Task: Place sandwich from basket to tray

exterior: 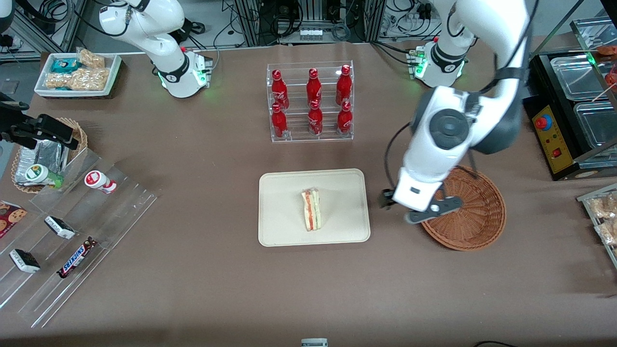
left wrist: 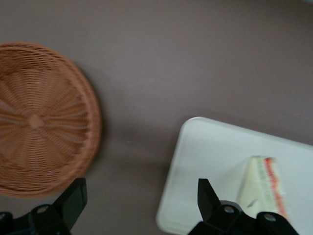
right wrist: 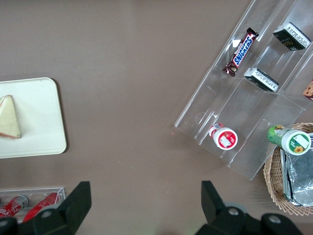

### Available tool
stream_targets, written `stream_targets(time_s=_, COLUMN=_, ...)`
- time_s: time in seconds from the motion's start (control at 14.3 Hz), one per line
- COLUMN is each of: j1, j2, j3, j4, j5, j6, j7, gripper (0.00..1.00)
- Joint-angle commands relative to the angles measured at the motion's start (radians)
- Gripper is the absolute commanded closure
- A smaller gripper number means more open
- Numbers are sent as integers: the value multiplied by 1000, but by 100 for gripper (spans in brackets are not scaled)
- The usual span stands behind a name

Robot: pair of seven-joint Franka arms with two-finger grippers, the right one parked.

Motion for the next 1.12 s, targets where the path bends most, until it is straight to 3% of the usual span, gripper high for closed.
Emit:
stream_targets(time_s=0.0, j1=-12, j2=-93, j3=88, j4=-45, j5=-22, j6=-113, j7=178, gripper=0)
stream_targets(time_s=0.35, j1=-14, j2=-243, j3=202, j4=-54, j5=-19, j6=-283, j7=396, gripper=0)
stream_targets(time_s=0.7, j1=4, j2=-286, j3=196, j4=-26, j5=-12, j6=-359, j7=413, gripper=0)
stream_targets(time_s=1.05, j1=295, j2=-293, j3=-87, j4=-26, j5=-7, j6=-368, j7=436, gripper=0)
